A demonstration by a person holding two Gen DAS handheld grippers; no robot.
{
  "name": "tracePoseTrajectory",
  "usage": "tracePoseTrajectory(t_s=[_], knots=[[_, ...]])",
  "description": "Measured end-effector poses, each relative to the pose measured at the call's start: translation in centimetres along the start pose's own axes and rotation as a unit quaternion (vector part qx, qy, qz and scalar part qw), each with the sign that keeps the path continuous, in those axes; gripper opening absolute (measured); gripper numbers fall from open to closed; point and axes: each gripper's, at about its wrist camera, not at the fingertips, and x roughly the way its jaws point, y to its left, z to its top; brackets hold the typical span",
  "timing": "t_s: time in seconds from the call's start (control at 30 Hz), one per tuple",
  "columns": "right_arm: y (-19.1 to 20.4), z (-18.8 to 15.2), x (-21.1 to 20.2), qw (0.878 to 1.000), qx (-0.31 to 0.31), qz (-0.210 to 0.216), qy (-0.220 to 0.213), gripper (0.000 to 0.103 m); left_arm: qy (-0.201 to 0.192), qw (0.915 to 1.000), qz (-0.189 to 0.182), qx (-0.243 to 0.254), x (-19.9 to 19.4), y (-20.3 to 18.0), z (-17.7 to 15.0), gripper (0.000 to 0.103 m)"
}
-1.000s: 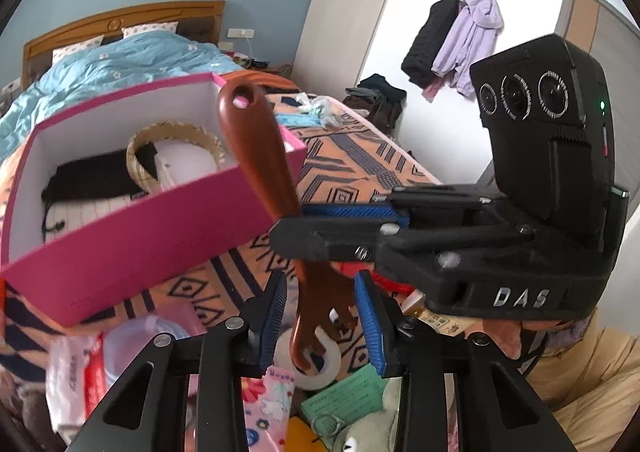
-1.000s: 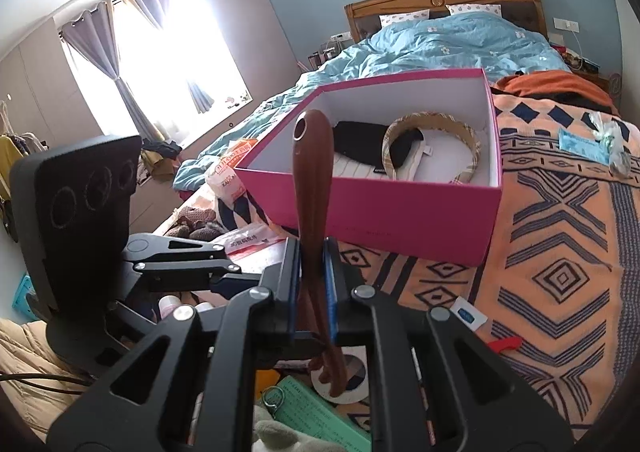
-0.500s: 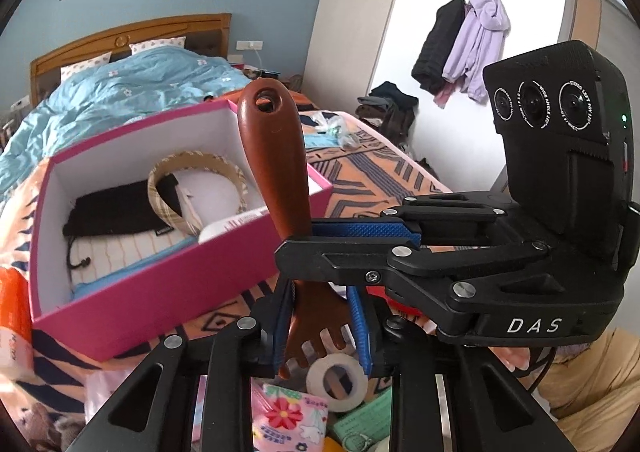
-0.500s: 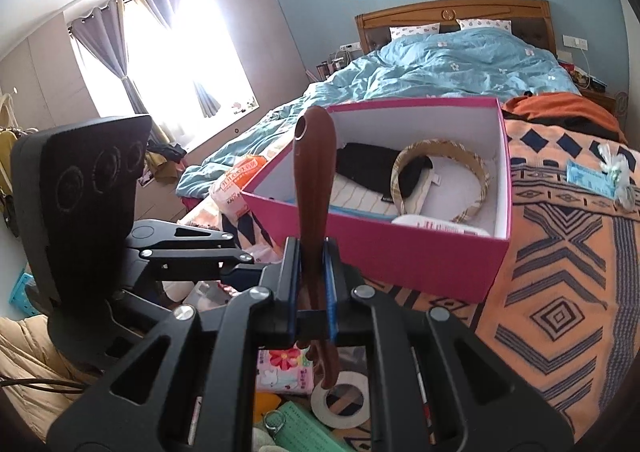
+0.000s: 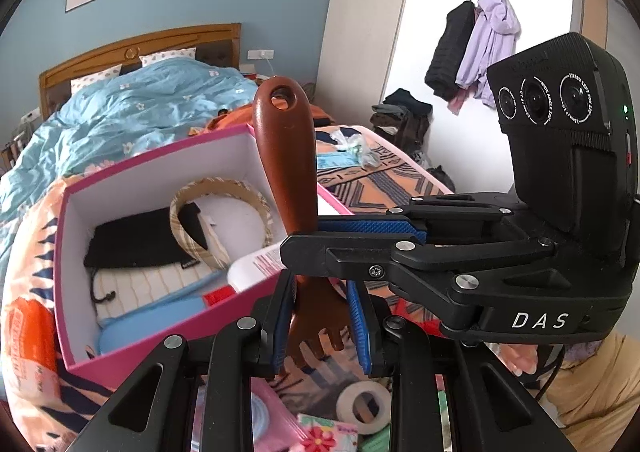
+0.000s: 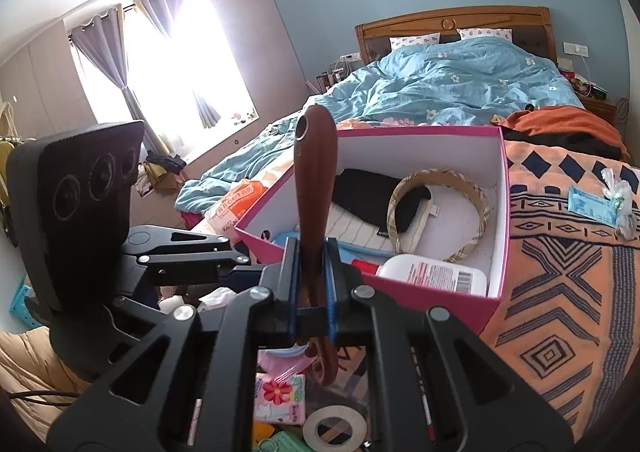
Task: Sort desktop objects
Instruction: 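Carry the comb with the right gripper over the pink box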
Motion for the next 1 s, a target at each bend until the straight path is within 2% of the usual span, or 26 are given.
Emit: tracePoseTrajectory(t_s=[0.53, 1.0], knots=[[-2.3, 2.8, 1.8, 1.000, 0.021, 0.008, 0.005, 0.013, 0.010, 0.9996, 0.026, 0.006, 1.5, 1.3, 2.8, 0.026], [-4.5, 4.4, 3.6, 0.999, 0.032, -0.008, 0.017, 0.013, 0.025, 0.9987, 0.044, 0.004, 3.9, 2.5, 4.7, 0.026]])
